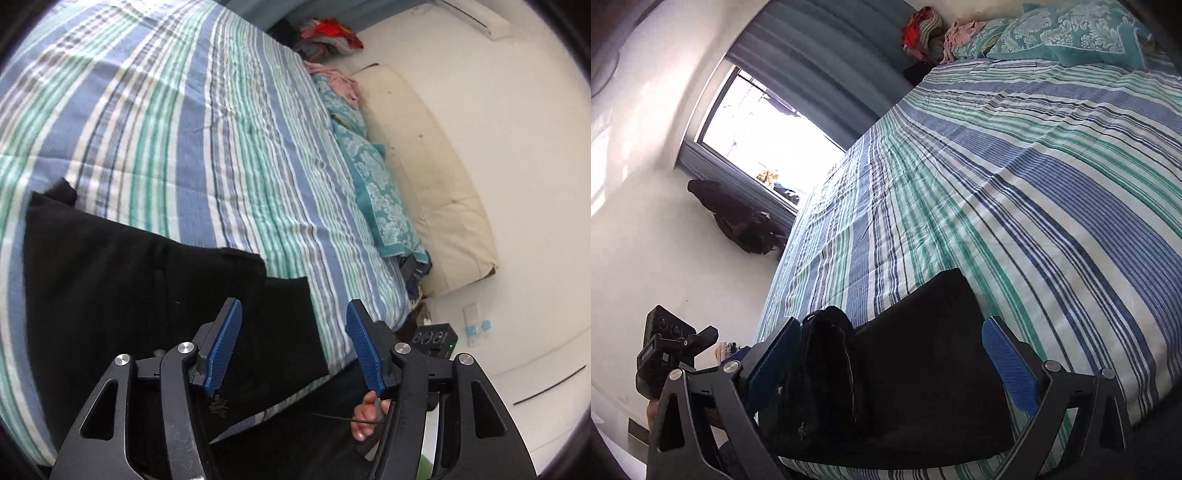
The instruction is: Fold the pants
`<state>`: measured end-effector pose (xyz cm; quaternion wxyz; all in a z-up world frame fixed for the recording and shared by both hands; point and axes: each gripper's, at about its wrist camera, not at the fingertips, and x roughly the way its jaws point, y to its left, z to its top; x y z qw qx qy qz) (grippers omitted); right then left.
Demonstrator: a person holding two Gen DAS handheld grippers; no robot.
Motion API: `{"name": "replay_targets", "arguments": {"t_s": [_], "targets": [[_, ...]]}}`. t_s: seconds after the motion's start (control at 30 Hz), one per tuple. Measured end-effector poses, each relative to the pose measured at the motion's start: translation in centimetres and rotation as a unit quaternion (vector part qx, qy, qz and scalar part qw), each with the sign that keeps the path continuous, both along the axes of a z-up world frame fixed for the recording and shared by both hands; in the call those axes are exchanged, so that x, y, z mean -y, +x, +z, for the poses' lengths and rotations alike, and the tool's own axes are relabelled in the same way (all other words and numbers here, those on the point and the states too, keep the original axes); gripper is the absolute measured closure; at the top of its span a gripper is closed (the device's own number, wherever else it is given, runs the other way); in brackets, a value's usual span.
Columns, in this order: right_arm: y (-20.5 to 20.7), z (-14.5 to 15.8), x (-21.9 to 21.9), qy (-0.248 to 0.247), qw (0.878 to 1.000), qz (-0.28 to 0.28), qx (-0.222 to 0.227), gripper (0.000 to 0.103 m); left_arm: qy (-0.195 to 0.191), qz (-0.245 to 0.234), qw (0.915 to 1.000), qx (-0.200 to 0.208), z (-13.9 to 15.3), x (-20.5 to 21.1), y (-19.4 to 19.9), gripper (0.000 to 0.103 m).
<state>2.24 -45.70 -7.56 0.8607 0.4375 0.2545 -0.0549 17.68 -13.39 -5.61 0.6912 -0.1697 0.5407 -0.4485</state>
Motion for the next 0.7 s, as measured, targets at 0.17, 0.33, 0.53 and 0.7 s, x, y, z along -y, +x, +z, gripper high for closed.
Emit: {"name": "replay_targets", "arguments": {"t_s": [0.17, 0.33, 0.53, 0.7], "targets": [[4.8, 0.0, -5.8, 0.022, 0.976, 0.215, 0.017, 0.007, 0.114, 0.135, 0.9779, 0.111, -0.4, -8.6, 0.7, 0.035], [8.5, -1.0, -12.1, -0.085, 0.932, 0.346, -0.061, 0.014, 0.185, 0.226, 0.9487, 0.121, -5.6, -15.5, 0.3, 0.035], [10.1, -3.0, -13.0, -0.07, 0.916, 0.384, -0.097, 0.017, 0.201, 0.257, 0.9415, 0.086, -8.8, -17.6, -0.5, 0.035], [10.9, -3.6, -12.9, -0.031, 0.901, 0.419, -0.105, 0.02, 0.255, 0.238, 0.9241, 0.156, -7.6, -15.2, -0.9, 0.032]]}}
